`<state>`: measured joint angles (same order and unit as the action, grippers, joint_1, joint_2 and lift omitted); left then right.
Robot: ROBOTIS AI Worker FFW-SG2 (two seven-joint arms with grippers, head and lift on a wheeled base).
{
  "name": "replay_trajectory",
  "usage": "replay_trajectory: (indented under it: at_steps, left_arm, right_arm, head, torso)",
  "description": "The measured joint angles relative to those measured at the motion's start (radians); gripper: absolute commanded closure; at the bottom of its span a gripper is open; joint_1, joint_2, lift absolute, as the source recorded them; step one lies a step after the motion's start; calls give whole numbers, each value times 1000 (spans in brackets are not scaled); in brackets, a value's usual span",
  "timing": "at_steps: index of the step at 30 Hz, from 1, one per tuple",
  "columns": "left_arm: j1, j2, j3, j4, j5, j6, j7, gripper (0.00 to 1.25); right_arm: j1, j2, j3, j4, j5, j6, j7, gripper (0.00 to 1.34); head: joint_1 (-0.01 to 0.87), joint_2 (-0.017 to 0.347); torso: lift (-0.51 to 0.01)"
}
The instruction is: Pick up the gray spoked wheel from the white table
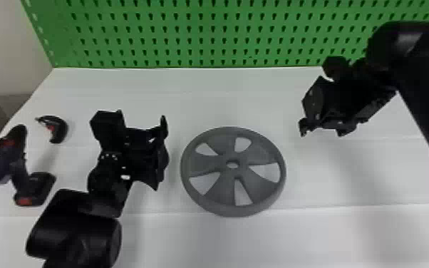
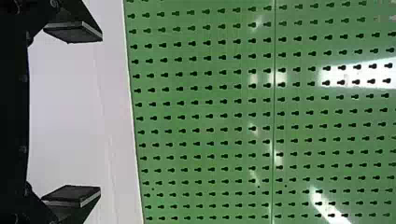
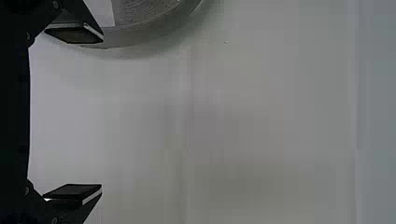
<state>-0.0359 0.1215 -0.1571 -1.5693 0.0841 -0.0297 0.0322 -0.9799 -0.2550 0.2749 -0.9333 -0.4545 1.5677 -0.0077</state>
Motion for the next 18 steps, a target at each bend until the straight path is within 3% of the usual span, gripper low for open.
replay_trajectory:
  at_steps: [11,18]
  left_arm:
    - [-4,3,-4,0,-1,2,0,128]
    - [-5,3,-6,0,-1,2,0,128]
  right_arm:
    - [-46,-30,112,92,-115,0,0,165]
    - [-62,-56,186,162,-246,0,0,209]
  head:
    - [767,35]
    - [767,35]
  torso:
    - [-107]
    - [-107]
